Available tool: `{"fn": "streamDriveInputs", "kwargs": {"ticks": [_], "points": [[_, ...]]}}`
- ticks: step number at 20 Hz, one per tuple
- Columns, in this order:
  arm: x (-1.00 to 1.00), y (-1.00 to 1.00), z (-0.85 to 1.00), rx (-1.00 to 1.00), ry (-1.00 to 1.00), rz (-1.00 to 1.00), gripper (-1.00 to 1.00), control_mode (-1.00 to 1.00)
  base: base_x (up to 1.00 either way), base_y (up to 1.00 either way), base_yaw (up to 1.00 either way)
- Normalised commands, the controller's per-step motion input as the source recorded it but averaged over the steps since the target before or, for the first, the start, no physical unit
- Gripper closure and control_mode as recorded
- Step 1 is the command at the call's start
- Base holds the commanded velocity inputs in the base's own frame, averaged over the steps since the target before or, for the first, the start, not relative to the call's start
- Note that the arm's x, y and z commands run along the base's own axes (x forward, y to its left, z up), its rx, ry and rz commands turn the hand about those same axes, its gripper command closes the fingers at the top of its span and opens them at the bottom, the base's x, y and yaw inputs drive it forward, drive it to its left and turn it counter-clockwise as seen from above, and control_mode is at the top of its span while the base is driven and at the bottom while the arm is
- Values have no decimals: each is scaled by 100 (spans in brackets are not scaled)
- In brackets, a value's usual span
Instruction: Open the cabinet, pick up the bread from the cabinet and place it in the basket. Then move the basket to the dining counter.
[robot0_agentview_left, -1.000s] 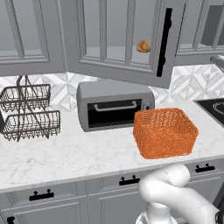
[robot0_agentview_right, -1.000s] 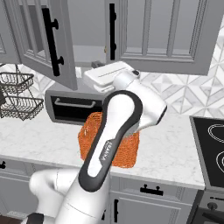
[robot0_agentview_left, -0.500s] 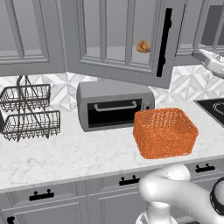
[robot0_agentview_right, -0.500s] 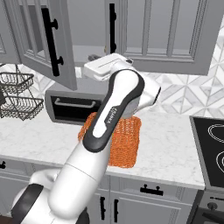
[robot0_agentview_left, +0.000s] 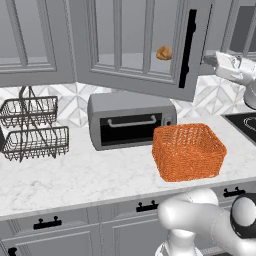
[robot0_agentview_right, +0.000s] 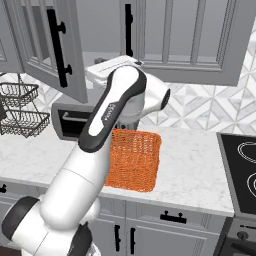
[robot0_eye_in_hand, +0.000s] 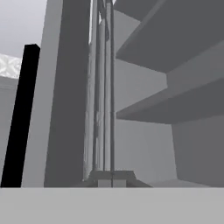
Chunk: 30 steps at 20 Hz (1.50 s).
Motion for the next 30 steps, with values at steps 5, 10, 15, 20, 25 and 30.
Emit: {"fn": "streamDriveInputs", "kwargs": {"ticks": [5,10,15,20,25,30], "points": [[34,32,0,-3,0,-14,100,-100,0,0,0],[18,34,0,-2,-2,-3,100,-100,0,0,0],[0,20,0,0,0,10,100,-100,0,0,0],[-32,60,0,-5,0,36,100,-100,0,0,0],[-51,100,-5,-13,0,50,100,-100,0,0,0],[-88,100,-13,-17,0,28,100,-100,0,0,0]]}}
